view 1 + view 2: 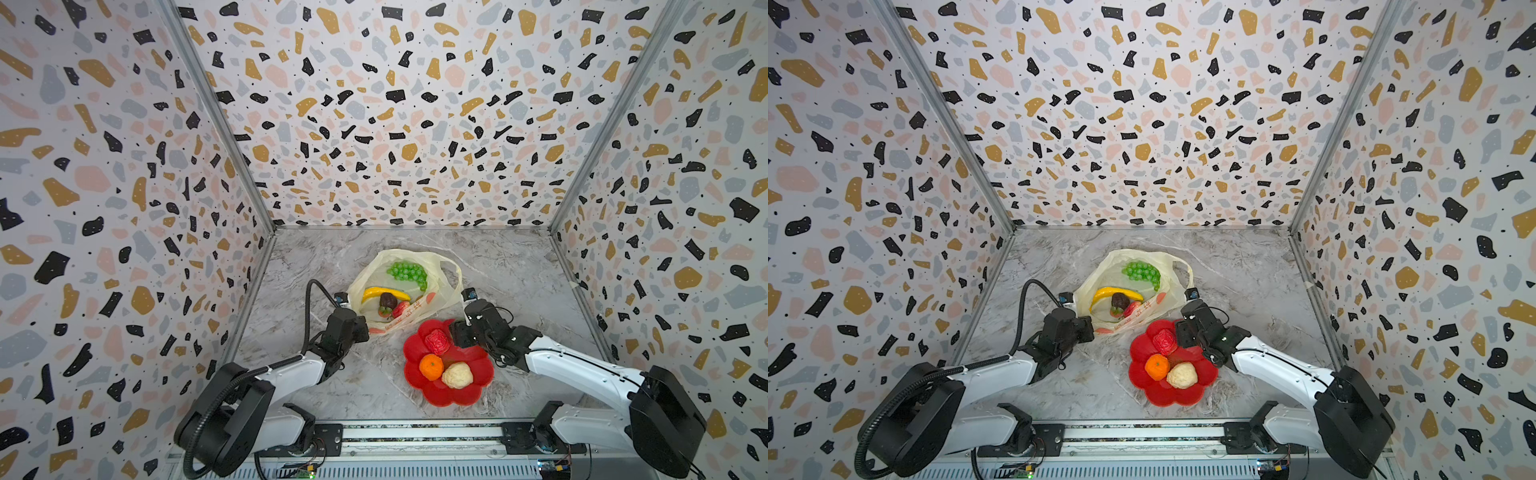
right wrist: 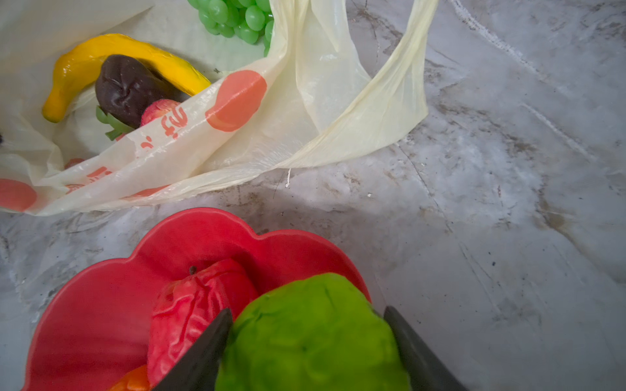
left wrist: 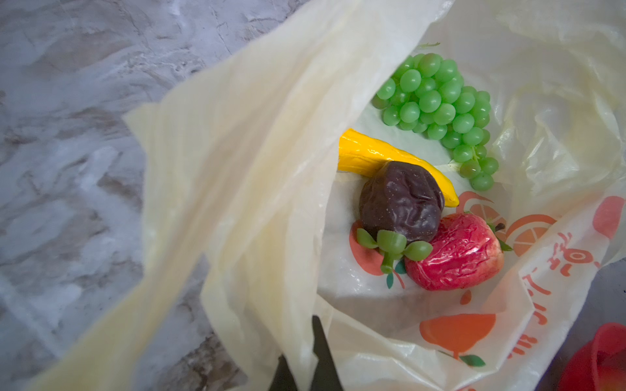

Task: Take fruits out of the plastic bag
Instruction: Place the fruit on the plate.

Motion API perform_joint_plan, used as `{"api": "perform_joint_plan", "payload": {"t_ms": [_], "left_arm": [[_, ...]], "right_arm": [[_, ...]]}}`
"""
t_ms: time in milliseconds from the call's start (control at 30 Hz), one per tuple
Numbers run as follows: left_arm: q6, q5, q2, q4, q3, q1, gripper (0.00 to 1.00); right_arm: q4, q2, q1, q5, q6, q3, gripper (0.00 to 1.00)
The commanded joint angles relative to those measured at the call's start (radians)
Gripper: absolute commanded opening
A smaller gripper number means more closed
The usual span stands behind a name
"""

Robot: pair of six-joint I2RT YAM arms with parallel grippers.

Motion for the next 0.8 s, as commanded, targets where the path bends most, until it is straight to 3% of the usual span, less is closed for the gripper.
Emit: {"api": "perform_joint_plan", "payload": {"t_ms": [0, 767], "left_arm": [[0.017, -0.003, -0.002, 0.03, 0.032, -0.002, 0.01], [0.018, -0.005, 0.003, 0.031, 0.033, -0.002, 0.01]], "right_arm": [[0.027, 0.001, 0.0, 0.01, 0.006, -0.013, 0.66], [-0.011, 0.017, 0.105, 0.028, 0.048, -0.043, 0.67]]}}
